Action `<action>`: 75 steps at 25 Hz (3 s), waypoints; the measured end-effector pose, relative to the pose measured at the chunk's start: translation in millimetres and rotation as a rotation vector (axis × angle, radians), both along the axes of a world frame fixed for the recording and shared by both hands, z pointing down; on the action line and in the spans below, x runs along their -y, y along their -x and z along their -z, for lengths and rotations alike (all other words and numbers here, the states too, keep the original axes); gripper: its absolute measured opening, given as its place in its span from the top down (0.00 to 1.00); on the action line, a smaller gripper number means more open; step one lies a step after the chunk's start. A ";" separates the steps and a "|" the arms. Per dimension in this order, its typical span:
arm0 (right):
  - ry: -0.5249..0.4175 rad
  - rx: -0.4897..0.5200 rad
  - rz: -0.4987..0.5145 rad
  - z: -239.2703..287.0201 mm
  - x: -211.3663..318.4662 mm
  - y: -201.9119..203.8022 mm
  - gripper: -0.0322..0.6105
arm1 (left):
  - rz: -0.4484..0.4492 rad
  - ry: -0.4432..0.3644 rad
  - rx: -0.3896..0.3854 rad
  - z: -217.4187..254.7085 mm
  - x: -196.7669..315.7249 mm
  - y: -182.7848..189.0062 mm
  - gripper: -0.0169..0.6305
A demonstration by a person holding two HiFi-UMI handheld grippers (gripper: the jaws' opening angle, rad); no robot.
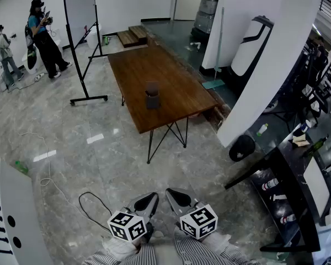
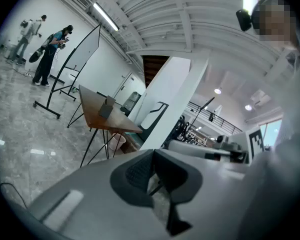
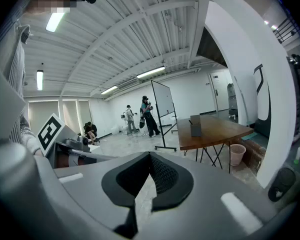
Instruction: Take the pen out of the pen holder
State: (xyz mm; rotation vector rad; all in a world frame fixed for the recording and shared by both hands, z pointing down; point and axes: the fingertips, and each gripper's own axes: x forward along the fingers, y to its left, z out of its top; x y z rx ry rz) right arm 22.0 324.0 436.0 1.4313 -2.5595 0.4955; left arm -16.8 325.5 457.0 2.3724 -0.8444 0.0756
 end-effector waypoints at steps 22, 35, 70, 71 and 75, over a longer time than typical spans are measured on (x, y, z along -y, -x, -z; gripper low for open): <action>0.045 0.013 -0.060 -16.9 225.7 -6.9 0.95 | -0.034 0.053 -0.072 -5.5 234.9 -4.9 0.96; 0.064 0.001 -0.147 -12.8 390.8 -15.8 0.95 | -0.084 0.049 -0.046 4.5 393.5 1.3 0.96; 0.066 -0.196 0.058 -55.6 534.3 -31.8 0.93 | 0.142 0.168 -0.061 -48.9 498.3 -17.5 0.96; 0.065 -0.203 0.069 -57.8 537.4 -31.3 0.89 | 0.139 0.177 -0.063 -51.5 496.7 -18.9 0.96; 0.059 -0.238 0.096 -65.2 549.1 -28.1 0.82 | 0.146 0.211 -0.075 -59.7 494.7 -17.9 0.96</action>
